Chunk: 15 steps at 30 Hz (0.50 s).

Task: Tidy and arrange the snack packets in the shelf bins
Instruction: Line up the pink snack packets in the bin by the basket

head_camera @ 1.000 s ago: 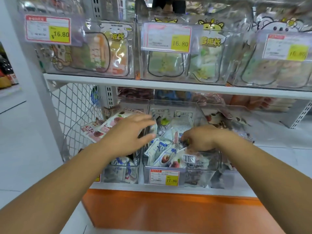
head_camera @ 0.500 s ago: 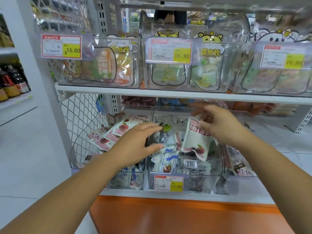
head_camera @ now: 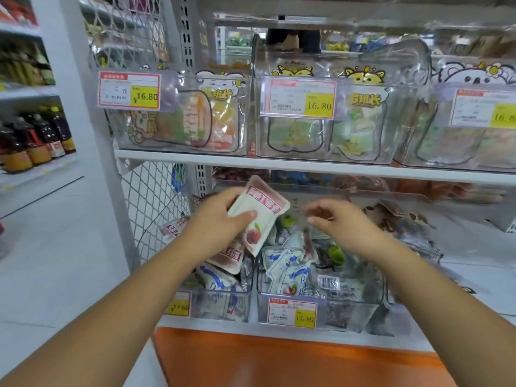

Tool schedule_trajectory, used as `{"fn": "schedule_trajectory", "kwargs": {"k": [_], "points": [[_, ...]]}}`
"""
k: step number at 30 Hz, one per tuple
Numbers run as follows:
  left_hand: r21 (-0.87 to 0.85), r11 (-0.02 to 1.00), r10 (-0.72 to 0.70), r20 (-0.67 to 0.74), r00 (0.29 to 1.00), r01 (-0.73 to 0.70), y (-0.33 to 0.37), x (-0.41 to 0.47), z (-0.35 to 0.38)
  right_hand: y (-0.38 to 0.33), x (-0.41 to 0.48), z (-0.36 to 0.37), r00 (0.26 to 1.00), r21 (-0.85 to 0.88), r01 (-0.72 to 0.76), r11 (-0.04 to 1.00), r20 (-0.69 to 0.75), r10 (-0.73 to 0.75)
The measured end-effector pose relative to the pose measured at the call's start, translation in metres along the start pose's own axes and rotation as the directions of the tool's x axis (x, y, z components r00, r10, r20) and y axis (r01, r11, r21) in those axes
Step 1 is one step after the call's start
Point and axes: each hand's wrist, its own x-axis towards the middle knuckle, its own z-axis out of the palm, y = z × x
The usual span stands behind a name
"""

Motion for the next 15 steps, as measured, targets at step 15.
{"fn": "schedule_trajectory", "kwargs": {"k": [15], "points": [[0.738, 0.634, -0.011, 0.305, 0.952, -0.229, -0.064, 0.009, -0.013, 0.030, 0.013, 0.040, 0.979, 0.012, -0.204, 0.979, -0.003, 0.205]]}}
